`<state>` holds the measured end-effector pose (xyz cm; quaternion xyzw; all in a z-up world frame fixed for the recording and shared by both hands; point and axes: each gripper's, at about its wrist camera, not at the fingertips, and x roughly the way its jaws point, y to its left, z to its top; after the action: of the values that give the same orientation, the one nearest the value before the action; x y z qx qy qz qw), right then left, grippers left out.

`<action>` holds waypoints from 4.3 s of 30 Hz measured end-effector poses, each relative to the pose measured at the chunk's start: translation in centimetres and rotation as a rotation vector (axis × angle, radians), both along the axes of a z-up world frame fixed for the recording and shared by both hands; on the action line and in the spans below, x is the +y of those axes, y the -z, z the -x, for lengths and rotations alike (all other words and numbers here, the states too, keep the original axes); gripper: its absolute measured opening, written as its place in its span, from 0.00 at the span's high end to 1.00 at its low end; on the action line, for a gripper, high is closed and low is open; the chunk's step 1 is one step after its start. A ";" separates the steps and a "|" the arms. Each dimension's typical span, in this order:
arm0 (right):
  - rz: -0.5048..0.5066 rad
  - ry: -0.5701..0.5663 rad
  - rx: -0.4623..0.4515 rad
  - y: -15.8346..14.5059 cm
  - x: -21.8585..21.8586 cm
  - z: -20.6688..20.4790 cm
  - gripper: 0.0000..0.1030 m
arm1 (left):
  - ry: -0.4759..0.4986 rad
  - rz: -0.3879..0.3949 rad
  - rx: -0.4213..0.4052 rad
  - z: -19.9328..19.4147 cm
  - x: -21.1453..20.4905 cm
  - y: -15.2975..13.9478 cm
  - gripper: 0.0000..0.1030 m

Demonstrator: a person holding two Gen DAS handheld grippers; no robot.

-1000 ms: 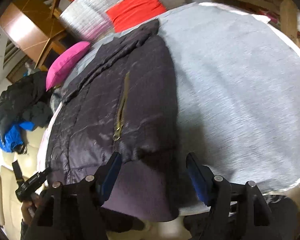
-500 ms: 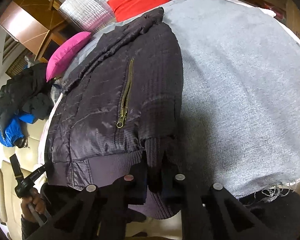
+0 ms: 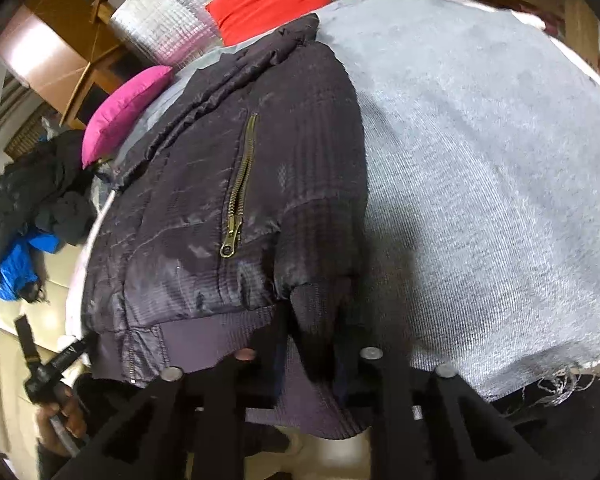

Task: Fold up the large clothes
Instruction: 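Pinch the ribbed hem firmly with both tools, adjusting the grip, then lift the held hem and fold it toward the collar with both tools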

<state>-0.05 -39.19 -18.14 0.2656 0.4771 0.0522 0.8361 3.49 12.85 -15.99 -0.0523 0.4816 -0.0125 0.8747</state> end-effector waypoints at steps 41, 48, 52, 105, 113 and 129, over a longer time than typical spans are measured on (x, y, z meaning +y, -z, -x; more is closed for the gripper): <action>0.014 -0.036 -0.006 -0.4 0.9 -0.2 0.87 | 0.037 -0.055 -0.034 0.9 -1.0 -1.2 0.91; -0.011 -0.064 -0.032 -1.3 0.4 1.0 0.90 | 0.052 -0.065 -0.055 2.2 -1.3 -2.4 0.92; -0.049 -0.076 -0.036 -1.6 -0.3 1.2 0.90 | 0.060 -0.053 -0.066 2.8 -1.3 -2.8 0.92; -0.513 -0.115 -0.392 -12.1 -5.0 -7.1 0.92 | 0.047 0.398 -0.322 -3.3 2.9 -15.0 0.92; -0.524 -0.092 -0.466 -14.7 -5.5 -9.6 0.92 | 0.027 0.392 -0.409 -5.6 2.0 -17.8 0.92; -0.479 -0.059 -0.530 -17.6 -5.8 -15.0 0.92 | 0.041 0.334 -0.497 -10.9 0.0 -21.1 0.92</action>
<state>14.93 -44.95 -0.54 0.4172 0.2257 0.2538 0.8430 14.43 12.86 5.09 -0.1812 0.2449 -0.1219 0.9446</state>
